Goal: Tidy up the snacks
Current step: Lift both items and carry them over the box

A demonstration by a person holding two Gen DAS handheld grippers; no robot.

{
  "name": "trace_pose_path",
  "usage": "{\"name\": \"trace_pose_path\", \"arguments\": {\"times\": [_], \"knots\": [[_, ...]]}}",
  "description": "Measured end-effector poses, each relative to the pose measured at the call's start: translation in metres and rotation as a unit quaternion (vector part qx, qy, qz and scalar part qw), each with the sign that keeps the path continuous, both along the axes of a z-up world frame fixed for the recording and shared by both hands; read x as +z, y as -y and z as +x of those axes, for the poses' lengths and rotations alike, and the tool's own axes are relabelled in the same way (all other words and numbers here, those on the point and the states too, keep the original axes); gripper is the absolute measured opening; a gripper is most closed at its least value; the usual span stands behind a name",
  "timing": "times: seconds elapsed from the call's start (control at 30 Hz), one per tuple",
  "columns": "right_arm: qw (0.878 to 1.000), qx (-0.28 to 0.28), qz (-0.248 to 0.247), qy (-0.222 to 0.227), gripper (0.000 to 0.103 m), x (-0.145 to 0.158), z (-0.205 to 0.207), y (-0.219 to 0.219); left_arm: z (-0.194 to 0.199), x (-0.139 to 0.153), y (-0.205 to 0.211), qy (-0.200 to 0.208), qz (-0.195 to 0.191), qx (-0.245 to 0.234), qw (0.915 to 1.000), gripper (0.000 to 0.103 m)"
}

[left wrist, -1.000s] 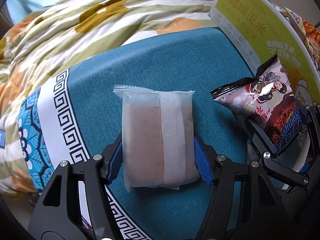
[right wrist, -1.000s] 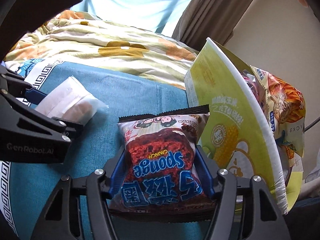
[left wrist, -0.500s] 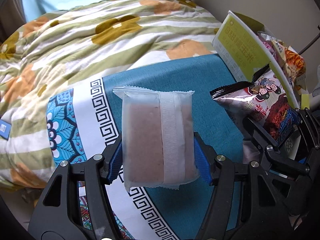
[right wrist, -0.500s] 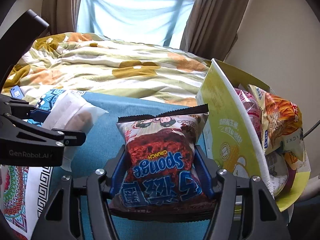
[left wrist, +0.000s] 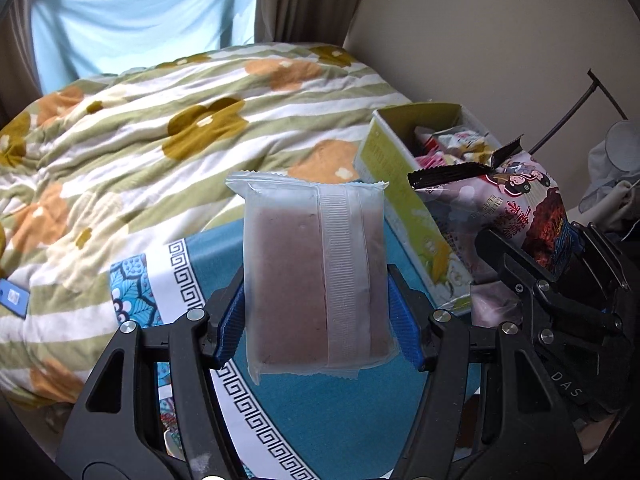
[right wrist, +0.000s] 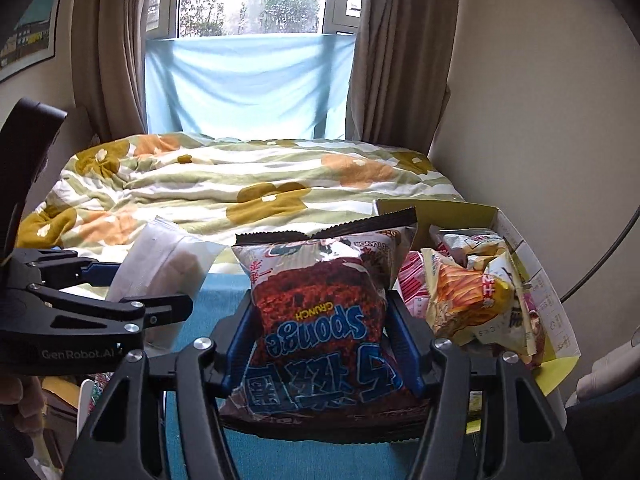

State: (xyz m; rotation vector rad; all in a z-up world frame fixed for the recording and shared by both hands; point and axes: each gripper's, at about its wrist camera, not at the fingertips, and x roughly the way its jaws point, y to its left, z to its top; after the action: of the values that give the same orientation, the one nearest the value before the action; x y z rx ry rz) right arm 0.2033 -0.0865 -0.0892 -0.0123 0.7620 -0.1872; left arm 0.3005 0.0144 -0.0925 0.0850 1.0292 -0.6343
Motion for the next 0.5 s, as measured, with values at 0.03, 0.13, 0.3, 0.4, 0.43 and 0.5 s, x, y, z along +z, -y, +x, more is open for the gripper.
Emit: {"name": "trace_pose_path", "arguments": {"times": [0.03, 0.13, 0.3, 0.4, 0.43, 0.5], "knots": [[1.0, -0.005, 0.006, 0.002, 0.057, 0.007, -0.002, 0.006, 0.0, 0.007, 0.007, 0.005, -0.006, -0.004, 1.0, 0.059], [1.0, -0.013, 0.026, 0.012, 0.057, 0.029, -0.006, 0.026, 0.003, 0.027, 0.032, 0.016, -0.017, -0.009, 0.9997, 0.059], [0.999, -0.022, 0.032, 0.033, 0.057, 0.057, -0.006, 0.07, 0.012, 0.045, 0.086, 0.019, -0.035, -0.011, 0.9991, 0.059], [0.997, -0.014, 0.059, 0.04, 0.057, 0.065, -0.001, 0.106, 0.02, 0.048, 0.124, 0.019, -0.037, 0.003, 0.9991, 0.059], [0.997, -0.011, 0.066, 0.04, 0.057, 0.067, 0.003, 0.12, 0.022, 0.048, 0.137, 0.017, -0.036, 0.01, 0.9992, 0.06], [0.997, -0.003, 0.073, 0.037, 0.057, 0.067, 0.009, 0.146, 0.028, 0.048, 0.164, 0.014, -0.036, 0.023, 0.999, 0.06]]}}
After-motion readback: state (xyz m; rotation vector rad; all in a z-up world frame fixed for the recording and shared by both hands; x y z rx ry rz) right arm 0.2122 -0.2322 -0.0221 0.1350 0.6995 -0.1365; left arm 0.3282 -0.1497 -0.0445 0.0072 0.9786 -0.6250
